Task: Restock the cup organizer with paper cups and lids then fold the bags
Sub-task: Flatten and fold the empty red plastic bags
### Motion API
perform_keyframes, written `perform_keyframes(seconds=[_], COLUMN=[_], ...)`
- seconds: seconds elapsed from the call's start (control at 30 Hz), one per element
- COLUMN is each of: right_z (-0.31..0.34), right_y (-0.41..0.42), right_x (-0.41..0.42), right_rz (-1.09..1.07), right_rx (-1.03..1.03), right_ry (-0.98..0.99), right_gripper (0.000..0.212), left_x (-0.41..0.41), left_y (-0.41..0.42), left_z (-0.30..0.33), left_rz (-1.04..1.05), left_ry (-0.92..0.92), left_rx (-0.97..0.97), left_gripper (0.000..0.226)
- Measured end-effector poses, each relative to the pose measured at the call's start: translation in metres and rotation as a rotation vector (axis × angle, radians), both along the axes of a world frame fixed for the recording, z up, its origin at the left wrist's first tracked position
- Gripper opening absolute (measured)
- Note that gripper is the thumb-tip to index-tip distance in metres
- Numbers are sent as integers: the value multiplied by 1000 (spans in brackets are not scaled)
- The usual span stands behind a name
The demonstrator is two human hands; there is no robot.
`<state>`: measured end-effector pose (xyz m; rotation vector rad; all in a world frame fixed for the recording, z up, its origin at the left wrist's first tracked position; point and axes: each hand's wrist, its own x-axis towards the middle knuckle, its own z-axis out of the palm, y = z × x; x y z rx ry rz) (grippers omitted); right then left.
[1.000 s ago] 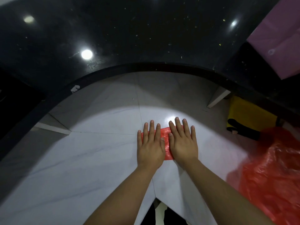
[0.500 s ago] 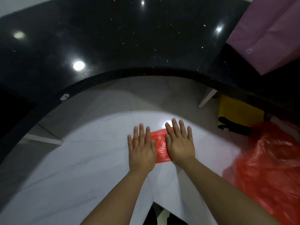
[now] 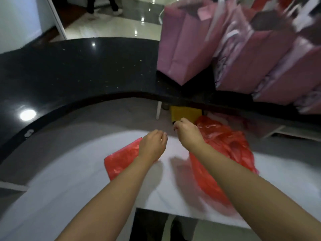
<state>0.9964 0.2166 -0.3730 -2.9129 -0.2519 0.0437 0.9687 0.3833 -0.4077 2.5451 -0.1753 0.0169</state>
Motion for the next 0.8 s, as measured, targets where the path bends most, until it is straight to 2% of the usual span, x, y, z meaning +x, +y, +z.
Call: perform_keyframes(seconds=[0.13,0.23,0.37,0.5,0.6,0.63,0.7,0.73,0.8], right_z=[49,73,78,75,69,67,61,57,45], right_y=[-71,-120,-171,-208,-225,-230,-236,-238,-241], right_x=[-22,-53,-92,-114,-121,-122,-123,-124,-121], right_rz=[-151,-308,-414,-444,-436,-434,-432,-432,-438], right_rx=[25,-6,-20,8,38,52,58,60,99], right_ry=[-21,21,80,114,143,150,189,209,263], right_gripper=[11,18,23,22,22,22,23,22,23], left_x=[0,-5,-4,-1,-1,-1,-4,-8,-18], left_y=[-53,-82,-109,-132,-148,-153,-165,-170,-180], left_z=[33,45,48,49,51,51,46,42,39], left_rz=[-149,-226,-211,-213,-194,-199,-233,-249,-261], left_ry=[-10,22,104,75,44,65,123,134,115], left_rx=[-27,-37,-32,43,54,74,161,208,255], left_gripper=[42,40,39,48,29,37,66,68,46])
